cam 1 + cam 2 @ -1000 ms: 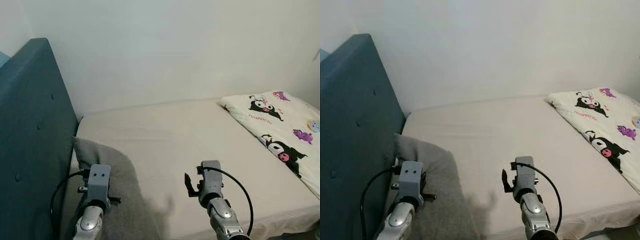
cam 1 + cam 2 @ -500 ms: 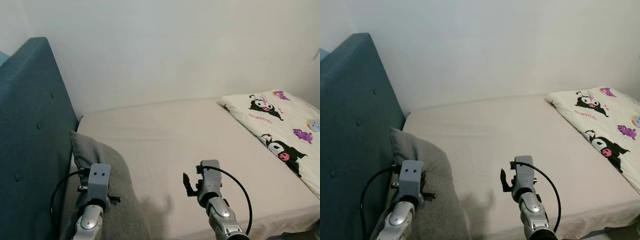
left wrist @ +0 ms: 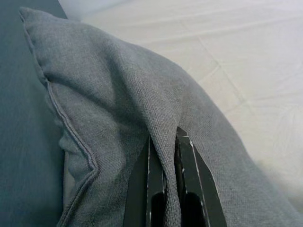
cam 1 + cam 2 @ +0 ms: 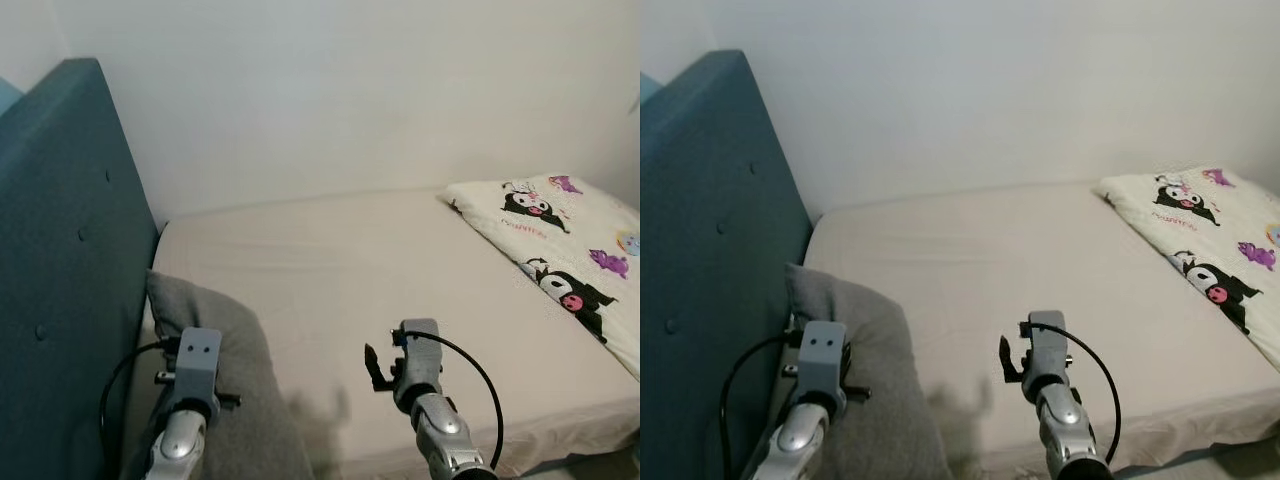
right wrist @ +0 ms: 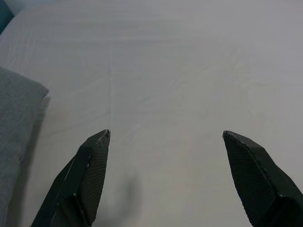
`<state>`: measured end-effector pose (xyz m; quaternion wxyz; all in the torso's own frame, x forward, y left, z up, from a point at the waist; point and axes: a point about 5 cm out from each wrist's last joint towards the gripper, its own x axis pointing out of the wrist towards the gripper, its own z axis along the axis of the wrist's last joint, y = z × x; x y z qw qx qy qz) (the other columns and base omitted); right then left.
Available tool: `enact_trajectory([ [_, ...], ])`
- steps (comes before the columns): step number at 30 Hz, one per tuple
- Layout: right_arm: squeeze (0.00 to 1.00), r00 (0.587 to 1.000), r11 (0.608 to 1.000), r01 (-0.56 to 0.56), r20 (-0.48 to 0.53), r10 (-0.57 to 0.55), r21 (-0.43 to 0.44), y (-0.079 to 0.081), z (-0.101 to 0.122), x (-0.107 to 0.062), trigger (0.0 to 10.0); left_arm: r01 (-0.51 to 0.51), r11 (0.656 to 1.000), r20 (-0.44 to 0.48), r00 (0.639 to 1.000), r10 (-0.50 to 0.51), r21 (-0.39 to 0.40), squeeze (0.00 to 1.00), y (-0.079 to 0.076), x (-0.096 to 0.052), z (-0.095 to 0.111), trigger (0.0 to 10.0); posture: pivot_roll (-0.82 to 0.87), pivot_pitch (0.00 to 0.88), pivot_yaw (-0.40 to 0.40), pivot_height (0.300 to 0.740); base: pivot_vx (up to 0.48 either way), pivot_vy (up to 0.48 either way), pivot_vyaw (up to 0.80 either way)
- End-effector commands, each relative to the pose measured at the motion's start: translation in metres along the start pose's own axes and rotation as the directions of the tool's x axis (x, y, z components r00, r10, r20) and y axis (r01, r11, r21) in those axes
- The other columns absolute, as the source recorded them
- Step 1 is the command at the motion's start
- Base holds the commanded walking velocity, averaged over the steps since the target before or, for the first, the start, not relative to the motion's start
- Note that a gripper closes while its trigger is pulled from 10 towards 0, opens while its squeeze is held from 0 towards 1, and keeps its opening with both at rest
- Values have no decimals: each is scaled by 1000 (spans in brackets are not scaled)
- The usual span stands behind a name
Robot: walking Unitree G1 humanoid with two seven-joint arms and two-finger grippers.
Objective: Clean up the room
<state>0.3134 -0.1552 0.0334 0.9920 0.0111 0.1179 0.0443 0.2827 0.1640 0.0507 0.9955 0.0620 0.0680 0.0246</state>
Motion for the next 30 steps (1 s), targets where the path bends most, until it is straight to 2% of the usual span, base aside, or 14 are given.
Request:
enact_trajectory([
  [1, 0, 1000, 1000, -1, -10, 1, 7, 2, -4, -2, 10000, 6, 1000, 37, 999, -7, 24, 0, 1, 2, 7, 10000, 58, 108, -4, 645, 0, 0, 0],
  [16, 0, 1000, 1000, -2, -15, 2, 16, 3, -6, -3, 10000, 24, 999, 34, 999, -25, 35, 0, 2, -1, 6, 10000, 69, 103, -2, 645, 0, 0, 0],
  [25, 0, 1000, 999, -11, -13, 12, 33, 7, -7, -3, 10000, 31, 999, 31, 999, -32, 44, 0, 3, -2, 7, 10000, 75, 99, 5, 611, 0, 0, 0],
  [30, 0, 1000, 999, -6, -10, 7, 33, 6, -7, -4, 10000, 34, 998, 30, 999, -35, 49, 0, 4, -2, 7, 10000, 76, 97, 8, 611, 0, 0, 0],
])
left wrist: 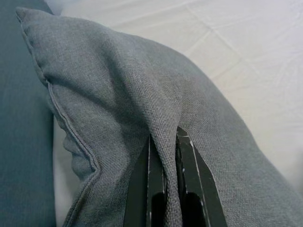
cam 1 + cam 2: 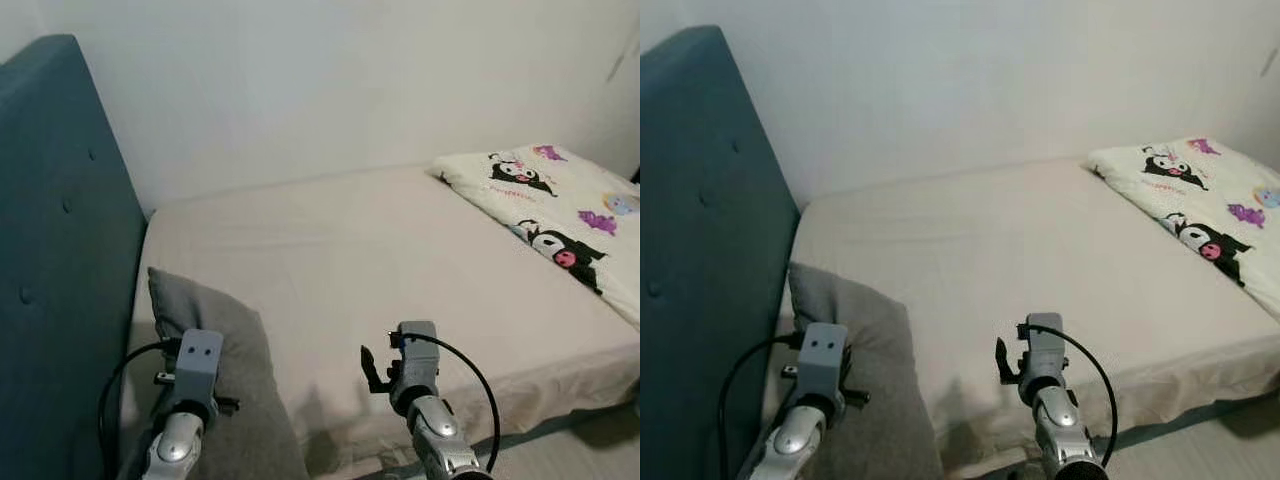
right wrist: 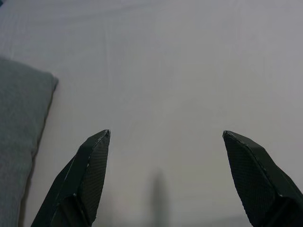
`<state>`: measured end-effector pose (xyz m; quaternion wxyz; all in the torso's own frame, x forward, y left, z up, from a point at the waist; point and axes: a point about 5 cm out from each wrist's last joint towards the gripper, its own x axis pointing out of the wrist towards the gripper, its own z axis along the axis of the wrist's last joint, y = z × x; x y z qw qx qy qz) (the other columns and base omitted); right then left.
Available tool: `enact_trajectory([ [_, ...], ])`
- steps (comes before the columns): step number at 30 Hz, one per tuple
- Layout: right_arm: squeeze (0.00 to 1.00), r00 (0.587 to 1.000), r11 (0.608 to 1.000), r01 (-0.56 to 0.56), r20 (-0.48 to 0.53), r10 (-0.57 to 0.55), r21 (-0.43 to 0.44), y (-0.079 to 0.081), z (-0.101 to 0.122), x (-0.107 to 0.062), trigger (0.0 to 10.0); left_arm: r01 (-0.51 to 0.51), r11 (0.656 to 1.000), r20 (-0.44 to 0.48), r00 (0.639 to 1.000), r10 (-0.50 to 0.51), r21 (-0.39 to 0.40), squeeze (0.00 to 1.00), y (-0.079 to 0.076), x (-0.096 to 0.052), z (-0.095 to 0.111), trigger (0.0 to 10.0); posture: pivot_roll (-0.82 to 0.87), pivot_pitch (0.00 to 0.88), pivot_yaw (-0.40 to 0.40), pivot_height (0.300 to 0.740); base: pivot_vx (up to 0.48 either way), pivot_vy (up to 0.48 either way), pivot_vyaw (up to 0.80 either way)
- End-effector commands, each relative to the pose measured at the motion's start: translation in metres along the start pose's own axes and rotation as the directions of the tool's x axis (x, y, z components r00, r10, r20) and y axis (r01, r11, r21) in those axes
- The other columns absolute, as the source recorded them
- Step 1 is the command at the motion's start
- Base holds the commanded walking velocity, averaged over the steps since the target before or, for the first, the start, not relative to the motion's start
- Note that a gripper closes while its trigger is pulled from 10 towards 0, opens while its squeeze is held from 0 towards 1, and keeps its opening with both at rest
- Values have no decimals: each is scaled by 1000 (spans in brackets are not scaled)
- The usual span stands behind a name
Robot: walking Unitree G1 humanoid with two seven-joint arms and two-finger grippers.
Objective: Clean up the room
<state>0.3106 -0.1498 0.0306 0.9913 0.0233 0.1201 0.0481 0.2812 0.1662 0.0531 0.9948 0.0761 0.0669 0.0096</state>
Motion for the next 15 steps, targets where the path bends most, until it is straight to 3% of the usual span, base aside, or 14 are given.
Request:
enact_trajectory([
  [1, 0, 1000, 1000, 5, -7, -5, 9, 1, -4, -2, 10000, 7, 1000, 27, 1000, -8, 21, 0, 1, -1, 5, 10000, 78, 97, 11, 611, 0, 0, 0],
  [15, 0, 1000, 1000, 7, -11, -7, 13, 3, -6, -3, 10000, 20, 999, 24, 1000, -21, 39, 0, 5, -4, 5, 10000, 92, 101, 15, 611, 0, 0, 0],
])
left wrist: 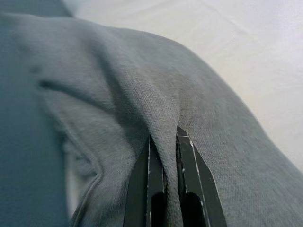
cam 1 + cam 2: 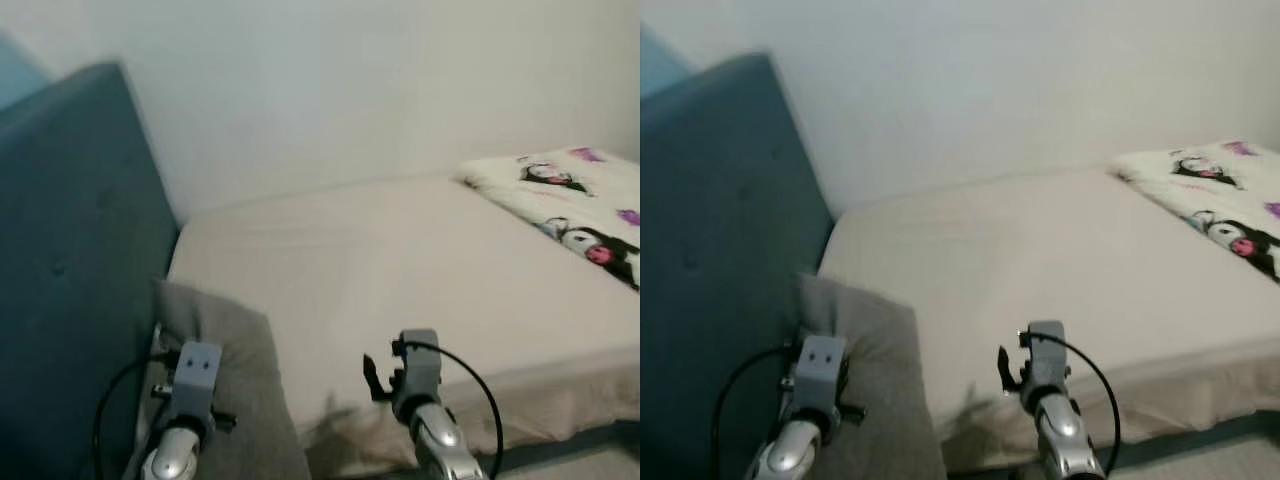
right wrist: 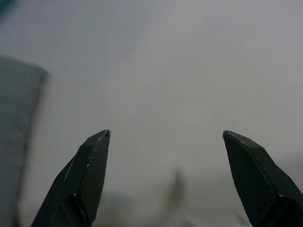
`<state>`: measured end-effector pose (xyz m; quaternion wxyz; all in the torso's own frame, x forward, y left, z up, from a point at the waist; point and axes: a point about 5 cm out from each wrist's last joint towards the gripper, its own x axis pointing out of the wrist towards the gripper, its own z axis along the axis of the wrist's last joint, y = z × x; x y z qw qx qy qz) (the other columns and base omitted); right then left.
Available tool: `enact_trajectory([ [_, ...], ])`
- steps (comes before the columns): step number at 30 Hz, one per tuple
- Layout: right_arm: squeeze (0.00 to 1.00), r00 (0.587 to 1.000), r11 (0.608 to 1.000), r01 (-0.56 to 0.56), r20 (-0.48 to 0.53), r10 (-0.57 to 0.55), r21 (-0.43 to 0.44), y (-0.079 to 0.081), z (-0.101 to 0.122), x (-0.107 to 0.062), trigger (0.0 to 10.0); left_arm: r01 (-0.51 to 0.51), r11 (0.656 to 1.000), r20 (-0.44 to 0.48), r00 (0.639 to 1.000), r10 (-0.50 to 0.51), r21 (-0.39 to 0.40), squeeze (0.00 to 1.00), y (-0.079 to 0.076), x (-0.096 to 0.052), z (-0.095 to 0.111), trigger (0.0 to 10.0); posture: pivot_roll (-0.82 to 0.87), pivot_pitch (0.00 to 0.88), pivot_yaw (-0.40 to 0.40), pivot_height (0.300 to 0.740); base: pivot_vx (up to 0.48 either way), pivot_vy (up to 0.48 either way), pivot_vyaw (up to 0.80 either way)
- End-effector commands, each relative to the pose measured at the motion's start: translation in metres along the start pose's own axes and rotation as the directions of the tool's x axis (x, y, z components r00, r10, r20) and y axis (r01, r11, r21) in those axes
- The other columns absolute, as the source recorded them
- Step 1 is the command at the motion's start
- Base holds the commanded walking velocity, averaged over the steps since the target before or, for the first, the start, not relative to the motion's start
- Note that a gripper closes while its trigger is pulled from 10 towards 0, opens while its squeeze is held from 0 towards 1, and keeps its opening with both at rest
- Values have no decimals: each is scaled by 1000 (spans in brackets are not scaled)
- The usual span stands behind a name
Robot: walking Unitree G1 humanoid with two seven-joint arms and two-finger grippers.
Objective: Clean up the room
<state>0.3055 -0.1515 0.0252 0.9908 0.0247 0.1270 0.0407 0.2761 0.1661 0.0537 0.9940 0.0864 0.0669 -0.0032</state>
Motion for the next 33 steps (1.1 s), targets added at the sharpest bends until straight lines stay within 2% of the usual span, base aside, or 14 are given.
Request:
enact_trajectory([
  [1, 0, 1000, 1000, -9, 2, 9, 10, 5, 0, 1, 10000, -4, 1000, 21, 1000, 3, 17, 0, 5, 1, 5, 10000, 95, 104, 16, 611, 0, 0, 0],
  [15, 0, 1000, 1000, -1, -4, 1, 22, 6, -3, -1, 10000, -7, 999, -2, 1000, 7, 44, 0, 11, -1, 3, 10000, 102, 119, 28, 611, 0, 0, 0],
  [22, 0, 999, 999, -8, 37, 7, 38, 3, 11, 5, 10000, -41, 999, 35, 999, 41, -11, 0, 20, 7, 16, 10000, 99, 125, 19, 591, 0, 0, 0],
  [26, 0, 998, 999, -24, 61, 21, 45, 4, 17, 7, 10000, -26, 1000, 55, 998, 27, -11, 0, 22, 10, 22, 10000, 100, 130, 16, 582, 0, 0, 0],
  [31, 0, 996, 998, -53, 76, 51, 37, 7, 27, 13, 10000, 50, 998, 104, 994, -45, -48, 0, 15, 27, 45, 10000, 104, 146, 8, 582, 0, 0, 0],
  [32, 0, 995, 997, -64, 79, 61, 36, 8, 31, 15, 10000, 107, 992, 135, 986, -98, -61, 0, 5, 41, 62, 10000, 106, 164, 6, 582, 0, 0, 0],
  [33, 0, 995, 997, -66, 80, 63, 36, 9, 32, 15, 10000, 122, 991, 143, 983, -112, -63, 0, 2, 45, 67, 10000, 106, 164, 6, 582, 0, 0, 0],
])
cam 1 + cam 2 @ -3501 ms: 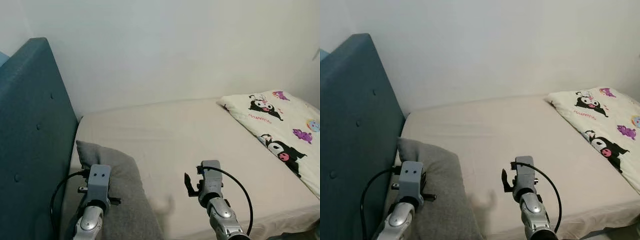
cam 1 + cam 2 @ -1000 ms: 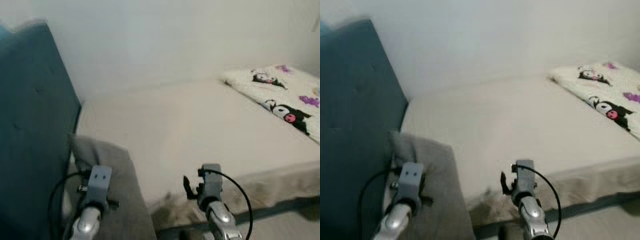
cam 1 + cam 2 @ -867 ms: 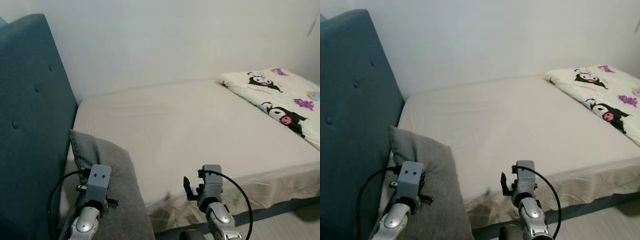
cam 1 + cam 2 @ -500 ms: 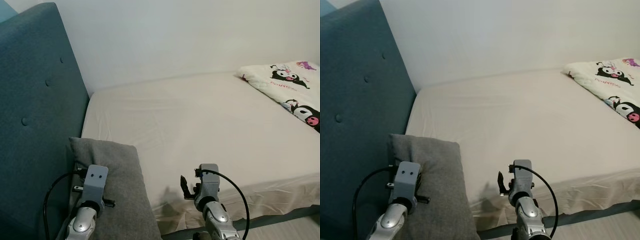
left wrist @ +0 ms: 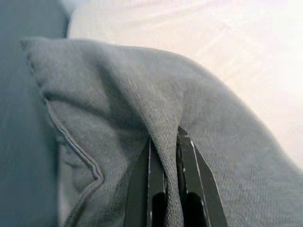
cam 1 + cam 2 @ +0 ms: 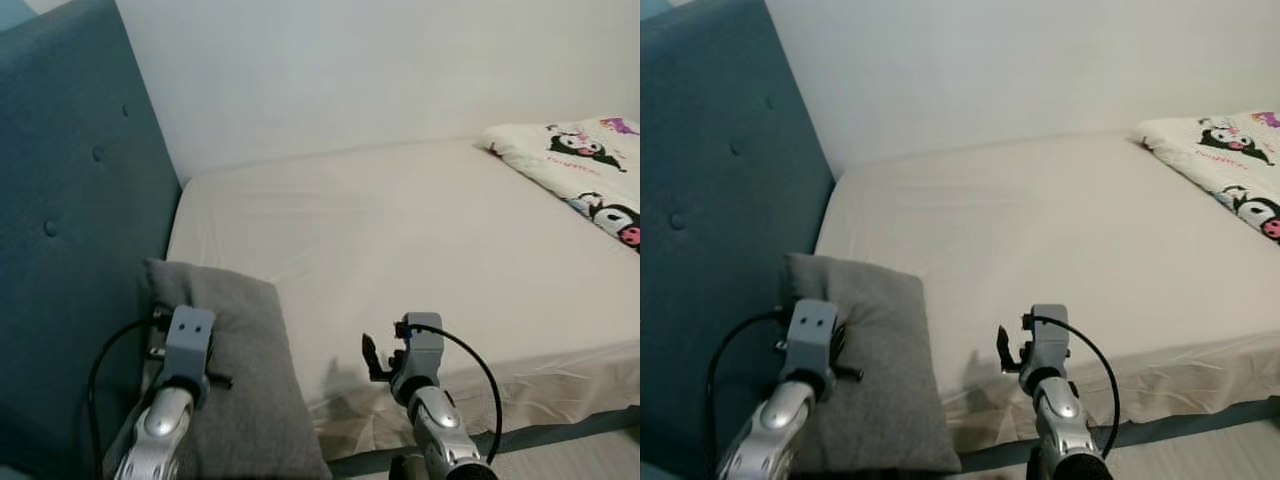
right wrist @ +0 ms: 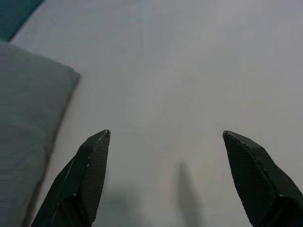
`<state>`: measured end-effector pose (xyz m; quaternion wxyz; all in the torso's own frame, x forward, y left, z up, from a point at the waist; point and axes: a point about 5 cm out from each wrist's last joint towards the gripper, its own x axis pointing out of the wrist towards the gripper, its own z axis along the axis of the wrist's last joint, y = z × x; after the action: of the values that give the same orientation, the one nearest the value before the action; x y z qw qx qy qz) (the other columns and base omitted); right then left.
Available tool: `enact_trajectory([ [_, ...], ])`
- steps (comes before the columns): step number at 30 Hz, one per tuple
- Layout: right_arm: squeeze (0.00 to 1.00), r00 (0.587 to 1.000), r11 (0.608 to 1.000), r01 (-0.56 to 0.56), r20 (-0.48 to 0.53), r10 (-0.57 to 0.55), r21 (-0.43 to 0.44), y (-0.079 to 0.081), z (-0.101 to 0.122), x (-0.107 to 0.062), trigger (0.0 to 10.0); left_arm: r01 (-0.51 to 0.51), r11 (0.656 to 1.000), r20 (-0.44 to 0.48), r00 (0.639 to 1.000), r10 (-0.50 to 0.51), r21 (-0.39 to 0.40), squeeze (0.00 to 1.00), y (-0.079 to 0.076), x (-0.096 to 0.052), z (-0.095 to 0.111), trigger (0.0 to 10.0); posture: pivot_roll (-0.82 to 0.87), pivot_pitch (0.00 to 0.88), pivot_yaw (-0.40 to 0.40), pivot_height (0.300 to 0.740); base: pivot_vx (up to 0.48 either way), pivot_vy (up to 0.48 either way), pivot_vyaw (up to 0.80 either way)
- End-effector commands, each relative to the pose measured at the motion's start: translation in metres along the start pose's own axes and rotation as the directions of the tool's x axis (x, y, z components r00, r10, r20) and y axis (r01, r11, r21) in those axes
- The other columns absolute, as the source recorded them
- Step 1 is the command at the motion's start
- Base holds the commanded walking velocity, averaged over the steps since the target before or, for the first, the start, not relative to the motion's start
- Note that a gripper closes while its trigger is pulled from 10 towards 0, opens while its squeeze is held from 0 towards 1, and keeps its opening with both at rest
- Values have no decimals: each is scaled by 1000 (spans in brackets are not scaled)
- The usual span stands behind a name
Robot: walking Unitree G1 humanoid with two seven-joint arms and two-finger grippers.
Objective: Clean up the room
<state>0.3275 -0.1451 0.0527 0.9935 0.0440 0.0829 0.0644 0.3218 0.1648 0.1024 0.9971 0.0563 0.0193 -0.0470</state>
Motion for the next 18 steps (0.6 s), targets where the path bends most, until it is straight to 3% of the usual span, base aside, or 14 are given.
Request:
enact_trajectory([
  [1, 0, 1000, 1000, -10, -9, 10, 11, 2, 0, 1, 10000, 36, 999, 37, 999, -35, -17, 0, -6, 8, 12, 10000, 106, 164, 6, 582, 0, 0, 0],
  [7, 0, 999, 999, -41, -10, 41, 8, 5, 5, 5, 10000, 110, 987, 89, 991, -100, -119, 0, -19, 45, 53, 10000, 94, 202, 19, 582, 0, 0, 0],
  [12, 0, 998, 998, -57, -14, 57, 4, 6, 6, 6, 10000, 159, 971, 110, 984, -141, -180, 0, -28, 60, 73, 10000, 91, 227, 29, 582, 0, 0, 0],
  [18, 0, 998, 998, -60, -14, 60, 4, 5, 8, 6, 10000, 144, 979, 112, 985, -128, -146, 0, -33, 75, 90, 10000, 89, 260, 39, 582, 0, 0, 0],
])
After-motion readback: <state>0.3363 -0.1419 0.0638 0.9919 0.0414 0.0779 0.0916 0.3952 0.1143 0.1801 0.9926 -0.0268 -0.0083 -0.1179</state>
